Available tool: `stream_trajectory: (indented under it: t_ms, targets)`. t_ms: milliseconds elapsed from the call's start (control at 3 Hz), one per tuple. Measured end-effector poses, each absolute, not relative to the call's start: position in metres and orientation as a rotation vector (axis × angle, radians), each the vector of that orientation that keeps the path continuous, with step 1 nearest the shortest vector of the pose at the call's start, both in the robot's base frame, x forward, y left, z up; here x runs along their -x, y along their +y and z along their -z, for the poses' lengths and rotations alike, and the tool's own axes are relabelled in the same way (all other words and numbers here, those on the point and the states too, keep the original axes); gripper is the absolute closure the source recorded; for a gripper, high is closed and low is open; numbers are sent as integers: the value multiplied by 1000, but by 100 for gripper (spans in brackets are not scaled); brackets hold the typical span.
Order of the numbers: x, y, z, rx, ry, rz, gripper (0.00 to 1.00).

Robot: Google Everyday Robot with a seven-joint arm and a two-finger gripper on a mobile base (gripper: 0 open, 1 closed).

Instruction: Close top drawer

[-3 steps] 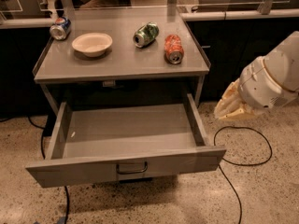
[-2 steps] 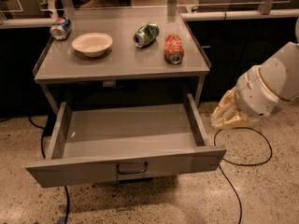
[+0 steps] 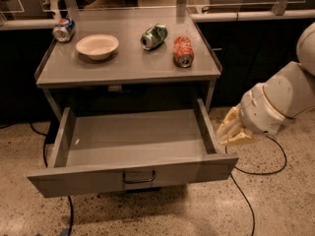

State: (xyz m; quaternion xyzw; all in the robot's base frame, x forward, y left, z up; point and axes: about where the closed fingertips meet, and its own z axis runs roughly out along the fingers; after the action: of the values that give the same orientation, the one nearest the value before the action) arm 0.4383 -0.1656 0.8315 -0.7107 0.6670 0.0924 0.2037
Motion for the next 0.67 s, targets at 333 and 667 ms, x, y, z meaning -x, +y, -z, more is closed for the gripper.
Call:
stream_trajectory:
  t_ms: [333,667]
  targets:
    - [-440,-156,-815,1996,1834,-305,100]
    - [-437,-152,-818,2008,1820,-330,100]
